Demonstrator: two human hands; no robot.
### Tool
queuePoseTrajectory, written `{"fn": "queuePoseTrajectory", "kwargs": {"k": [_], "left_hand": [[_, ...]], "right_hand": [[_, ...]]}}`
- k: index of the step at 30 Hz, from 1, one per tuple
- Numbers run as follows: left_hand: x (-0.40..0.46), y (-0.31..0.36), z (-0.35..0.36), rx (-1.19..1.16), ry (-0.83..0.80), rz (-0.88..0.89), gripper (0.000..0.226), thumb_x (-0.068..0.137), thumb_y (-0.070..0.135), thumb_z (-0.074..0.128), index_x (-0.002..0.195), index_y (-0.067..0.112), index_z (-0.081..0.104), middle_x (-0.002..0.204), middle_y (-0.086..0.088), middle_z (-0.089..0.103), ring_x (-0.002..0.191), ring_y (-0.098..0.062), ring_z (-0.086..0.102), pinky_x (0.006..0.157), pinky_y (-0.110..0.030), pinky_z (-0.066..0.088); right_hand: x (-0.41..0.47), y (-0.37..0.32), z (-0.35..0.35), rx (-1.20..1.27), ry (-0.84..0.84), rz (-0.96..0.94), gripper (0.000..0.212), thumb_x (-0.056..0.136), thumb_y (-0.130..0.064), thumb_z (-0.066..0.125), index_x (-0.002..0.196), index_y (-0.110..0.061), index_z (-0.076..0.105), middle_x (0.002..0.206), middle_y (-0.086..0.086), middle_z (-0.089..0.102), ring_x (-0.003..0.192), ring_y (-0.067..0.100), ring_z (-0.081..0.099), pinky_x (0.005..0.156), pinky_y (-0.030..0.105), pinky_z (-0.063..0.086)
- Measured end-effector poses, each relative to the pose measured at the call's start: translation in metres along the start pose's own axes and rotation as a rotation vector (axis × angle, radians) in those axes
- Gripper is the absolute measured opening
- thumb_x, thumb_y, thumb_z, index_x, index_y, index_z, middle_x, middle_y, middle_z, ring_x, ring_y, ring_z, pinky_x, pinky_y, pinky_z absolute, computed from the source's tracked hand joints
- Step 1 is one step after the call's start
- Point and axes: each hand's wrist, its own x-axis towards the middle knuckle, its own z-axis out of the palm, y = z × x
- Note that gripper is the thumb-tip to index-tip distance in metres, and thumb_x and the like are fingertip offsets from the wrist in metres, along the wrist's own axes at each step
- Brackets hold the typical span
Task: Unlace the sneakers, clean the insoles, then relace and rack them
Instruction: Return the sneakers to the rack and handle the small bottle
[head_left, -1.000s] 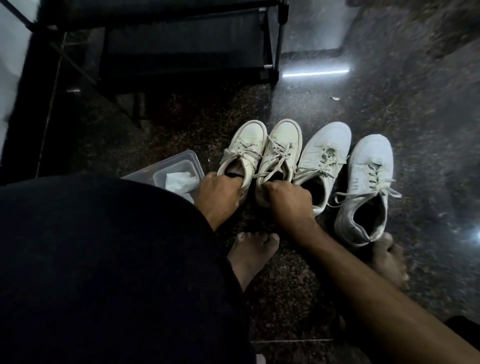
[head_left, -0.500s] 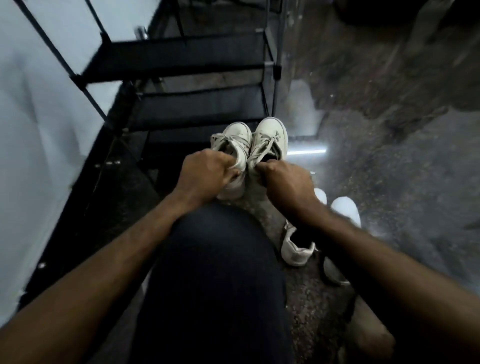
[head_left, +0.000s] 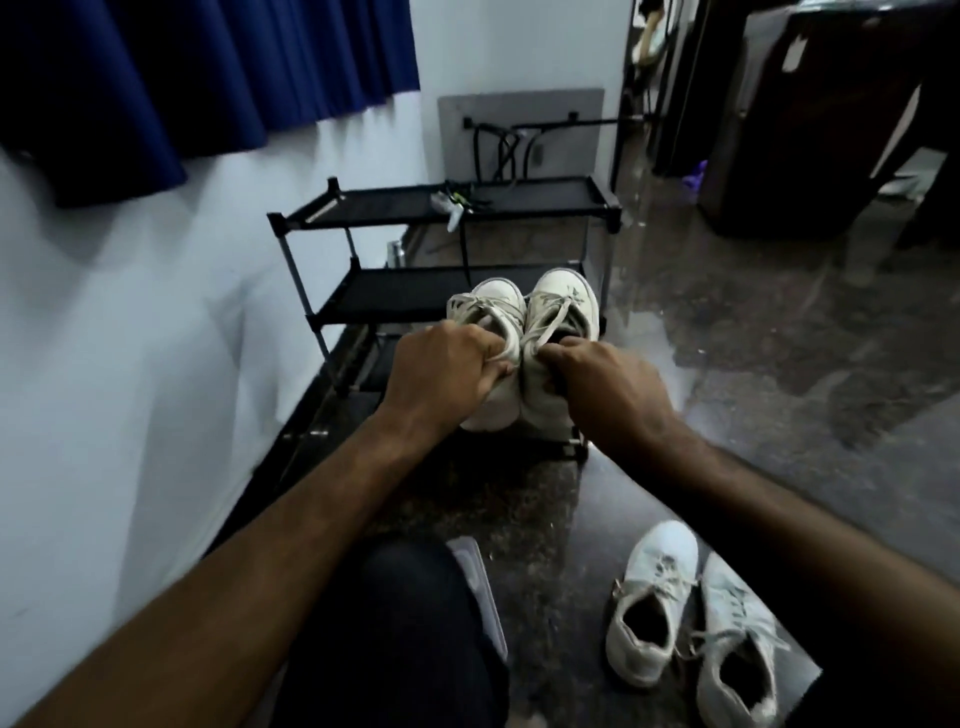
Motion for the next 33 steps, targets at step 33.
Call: {"fn": "queuePoseTrajectory", "kwargs": {"k": [33], "left_hand": [[0.240, -0.297, 0.019, -0.048, 0.260, -0.484, 0.013, 0.090, 0.029, 0.062, 0.097, 0.020, 0.069, 0.091, -0.009, 0.069, 0.086, -0.032, 0.064, 0.072, -0.042, 0.055]], "right_hand": [[0.418, -0.055, 0.069, 0.245, 0.103, -0.221, 0.040, 0.091, -0.006, 0.050, 0.128, -0.022, 0.056, 0.118, 0.000, 0.056, 0.095, 0.023, 0.060, 0.067, 0.034, 0.047]]}}
